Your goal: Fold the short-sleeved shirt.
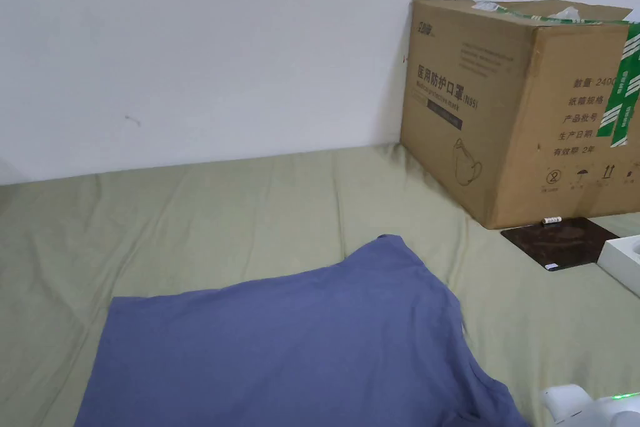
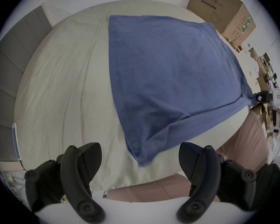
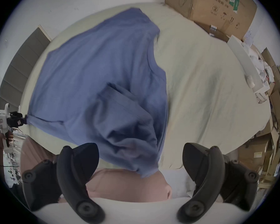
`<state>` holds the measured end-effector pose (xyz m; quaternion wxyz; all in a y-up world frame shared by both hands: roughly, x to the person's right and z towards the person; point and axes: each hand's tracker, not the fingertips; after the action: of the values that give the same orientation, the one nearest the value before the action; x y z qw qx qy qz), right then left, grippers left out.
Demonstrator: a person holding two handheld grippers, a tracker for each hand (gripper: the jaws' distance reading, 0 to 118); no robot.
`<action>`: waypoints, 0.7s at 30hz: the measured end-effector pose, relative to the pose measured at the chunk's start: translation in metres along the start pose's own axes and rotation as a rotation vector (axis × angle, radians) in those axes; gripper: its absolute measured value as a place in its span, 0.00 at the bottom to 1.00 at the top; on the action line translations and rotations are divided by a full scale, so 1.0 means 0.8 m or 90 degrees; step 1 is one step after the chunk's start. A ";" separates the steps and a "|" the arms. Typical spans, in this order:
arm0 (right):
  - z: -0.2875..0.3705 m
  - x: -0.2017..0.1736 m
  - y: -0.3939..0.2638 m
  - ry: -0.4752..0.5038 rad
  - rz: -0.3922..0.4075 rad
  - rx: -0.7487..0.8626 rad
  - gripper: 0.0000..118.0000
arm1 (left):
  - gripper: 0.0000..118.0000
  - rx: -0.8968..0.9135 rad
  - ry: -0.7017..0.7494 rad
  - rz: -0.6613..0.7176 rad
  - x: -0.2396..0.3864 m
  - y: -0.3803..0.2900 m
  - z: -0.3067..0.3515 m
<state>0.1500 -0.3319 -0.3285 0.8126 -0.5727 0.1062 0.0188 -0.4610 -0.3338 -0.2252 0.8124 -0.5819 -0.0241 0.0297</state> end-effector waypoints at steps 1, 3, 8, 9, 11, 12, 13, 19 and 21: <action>0.014 -0.003 -0.001 0.009 -0.005 0.024 0.91 | 0.87 0.016 -0.007 0.015 -0.001 -0.004 0.012; 0.041 -0.014 -0.002 0.022 -0.012 0.084 0.91 | 0.87 0.080 -0.034 0.057 0.002 -0.005 0.042; 0.119 -0.061 -0.022 0.091 -0.026 0.400 0.82 | 0.85 0.426 -0.034 0.144 0.032 -0.025 0.133; 0.135 -0.074 -0.032 0.120 -0.041 0.491 0.75 | 0.82 0.518 -0.012 0.156 0.044 -0.037 0.151; 0.157 -0.097 -0.046 0.142 -0.057 0.614 0.34 | 0.57 0.664 0.014 0.169 0.067 -0.059 0.172; 0.164 -0.108 -0.051 0.142 -0.073 0.664 0.09 | 0.37 0.718 0.028 0.165 0.078 -0.067 0.179; 0.168 -0.117 -0.052 0.139 -0.088 0.695 0.00 | 0.11 0.746 0.035 0.155 0.091 -0.068 0.186; 0.186 -0.138 -0.038 0.168 -0.047 0.703 0.00 | 0.00 0.713 0.052 0.111 0.099 -0.060 0.199; 0.192 -0.138 -0.040 0.189 -0.044 0.690 0.00 | 0.00 0.580 0.053 0.112 0.079 -0.043 0.194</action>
<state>0.0704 -0.1893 -0.2279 0.9671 -0.0729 0.1954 -0.1460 -0.4086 -0.1940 -0.1423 0.9798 -0.1665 0.0737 0.0827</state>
